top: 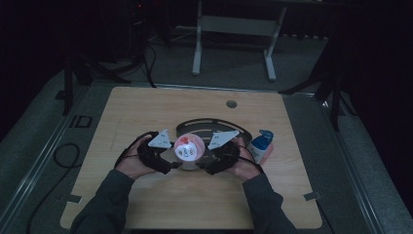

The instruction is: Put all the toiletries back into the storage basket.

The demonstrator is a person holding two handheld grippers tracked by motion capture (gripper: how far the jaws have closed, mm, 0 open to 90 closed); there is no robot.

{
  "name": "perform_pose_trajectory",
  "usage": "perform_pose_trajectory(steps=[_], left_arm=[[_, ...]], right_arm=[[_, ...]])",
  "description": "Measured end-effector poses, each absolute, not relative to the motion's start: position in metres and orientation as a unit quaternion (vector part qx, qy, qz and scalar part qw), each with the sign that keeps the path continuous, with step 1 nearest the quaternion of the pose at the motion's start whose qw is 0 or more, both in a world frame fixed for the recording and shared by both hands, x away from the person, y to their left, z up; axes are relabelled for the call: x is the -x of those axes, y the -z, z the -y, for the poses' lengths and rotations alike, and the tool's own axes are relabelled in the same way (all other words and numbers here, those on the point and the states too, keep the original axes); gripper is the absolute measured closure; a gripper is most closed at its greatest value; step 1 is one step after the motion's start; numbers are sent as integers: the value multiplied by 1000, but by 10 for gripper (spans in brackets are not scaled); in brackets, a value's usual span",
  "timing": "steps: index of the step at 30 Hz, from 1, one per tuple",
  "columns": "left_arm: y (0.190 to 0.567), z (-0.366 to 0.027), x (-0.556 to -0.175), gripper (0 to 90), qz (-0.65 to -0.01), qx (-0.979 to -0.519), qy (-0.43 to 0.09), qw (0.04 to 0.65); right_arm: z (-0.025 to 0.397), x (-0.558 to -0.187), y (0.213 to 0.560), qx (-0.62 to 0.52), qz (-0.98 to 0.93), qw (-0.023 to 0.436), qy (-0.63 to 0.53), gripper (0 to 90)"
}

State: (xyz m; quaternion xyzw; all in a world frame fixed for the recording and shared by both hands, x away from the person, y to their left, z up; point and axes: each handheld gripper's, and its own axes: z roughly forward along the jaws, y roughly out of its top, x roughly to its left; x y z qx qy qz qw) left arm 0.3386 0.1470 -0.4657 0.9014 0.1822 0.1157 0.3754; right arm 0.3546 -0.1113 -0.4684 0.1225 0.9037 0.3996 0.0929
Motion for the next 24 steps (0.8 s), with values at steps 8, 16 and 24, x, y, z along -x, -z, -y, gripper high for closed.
perform_pose_trajectory(steps=[8,16,24], left_arm=[[464,-145,-353,239,-184,-903,-115,370],[464,-144,-366,234,-190,-901,-113,373],[463,-144,-378,234,-198,-898,-120,373]], right_arm=[[110,-365,469,-136,-900,94,-403,260],[109,-374,468,-150,-898,103,-400,261],[105,-383,466,-166,-897,113,-393,261]])
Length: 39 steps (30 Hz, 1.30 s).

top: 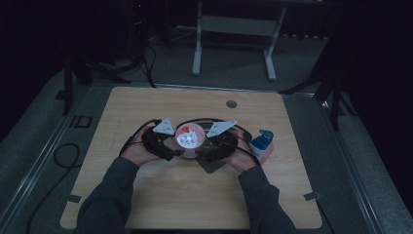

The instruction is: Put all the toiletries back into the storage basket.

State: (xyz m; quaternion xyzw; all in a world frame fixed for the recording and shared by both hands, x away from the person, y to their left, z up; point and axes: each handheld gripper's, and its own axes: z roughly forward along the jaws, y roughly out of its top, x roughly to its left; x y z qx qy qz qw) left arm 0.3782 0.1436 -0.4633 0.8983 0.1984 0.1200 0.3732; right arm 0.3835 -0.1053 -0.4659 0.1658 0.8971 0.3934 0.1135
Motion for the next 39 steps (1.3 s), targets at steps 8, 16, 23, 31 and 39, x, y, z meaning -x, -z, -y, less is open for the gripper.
perform_pose_trajectory(steps=[8,16,23,31,39], left_arm=[[464,-141,-389,234,-204,-900,-125,365],[462,-140,-400,234,-212,-895,-129,371],[463,-137,-407,234,-212,-897,-138,362],[468,-138,-418,234,-225,-896,-135,359],[472,-134,-427,234,-235,-895,-132,355]], right_arm=[[103,-392,467,-180,-894,125,-391,261],[103,-401,465,-190,-890,131,-394,260],[102,-409,468,-198,-888,133,-392,260],[95,-418,468,-203,-893,147,-374,258],[94,-426,475,-222,-889,143,-374,247]])
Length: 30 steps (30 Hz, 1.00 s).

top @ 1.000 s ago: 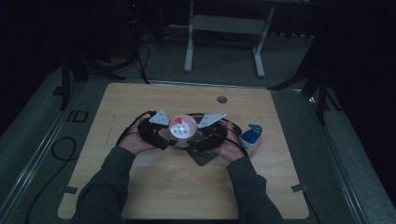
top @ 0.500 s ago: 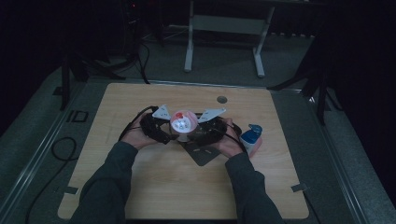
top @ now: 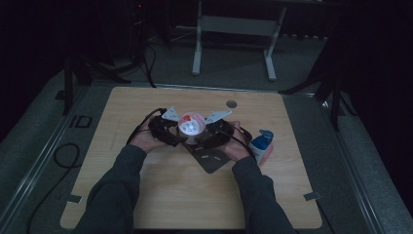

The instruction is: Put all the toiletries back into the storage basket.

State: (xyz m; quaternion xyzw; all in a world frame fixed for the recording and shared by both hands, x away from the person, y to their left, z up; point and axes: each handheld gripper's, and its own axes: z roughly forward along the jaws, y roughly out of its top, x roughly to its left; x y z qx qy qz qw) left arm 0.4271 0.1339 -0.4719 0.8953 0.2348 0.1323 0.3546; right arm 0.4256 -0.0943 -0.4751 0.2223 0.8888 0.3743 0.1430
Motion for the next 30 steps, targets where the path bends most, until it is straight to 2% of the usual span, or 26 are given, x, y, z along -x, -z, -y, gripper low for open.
perform_pose_trajectory(steps=[12,30], left_arm=[[481,-131,-441,235,-252,-894,-128,348],[495,-131,-451,235,-269,-897,-125,328]], right_arm=[[89,-436,479,-228,-894,167,-348,248],[84,-449,498,-255,-891,139,-350,264]])
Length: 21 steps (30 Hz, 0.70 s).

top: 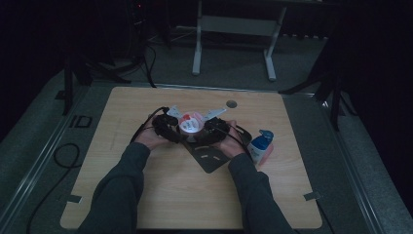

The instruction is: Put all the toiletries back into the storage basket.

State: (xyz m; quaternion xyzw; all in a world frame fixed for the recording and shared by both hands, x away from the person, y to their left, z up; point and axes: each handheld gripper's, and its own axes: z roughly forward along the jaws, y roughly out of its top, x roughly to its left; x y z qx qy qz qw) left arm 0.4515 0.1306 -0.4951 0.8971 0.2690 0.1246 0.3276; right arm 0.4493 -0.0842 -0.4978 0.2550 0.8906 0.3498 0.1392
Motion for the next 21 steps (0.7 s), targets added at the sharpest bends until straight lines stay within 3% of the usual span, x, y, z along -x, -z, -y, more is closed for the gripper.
perform_pose_trajectory(steps=[21], left_arm=[[506,-124,-453,234,-276,-902,-137,301]], right_arm=[[82,-455,515,-272,-890,127,-344,265]])
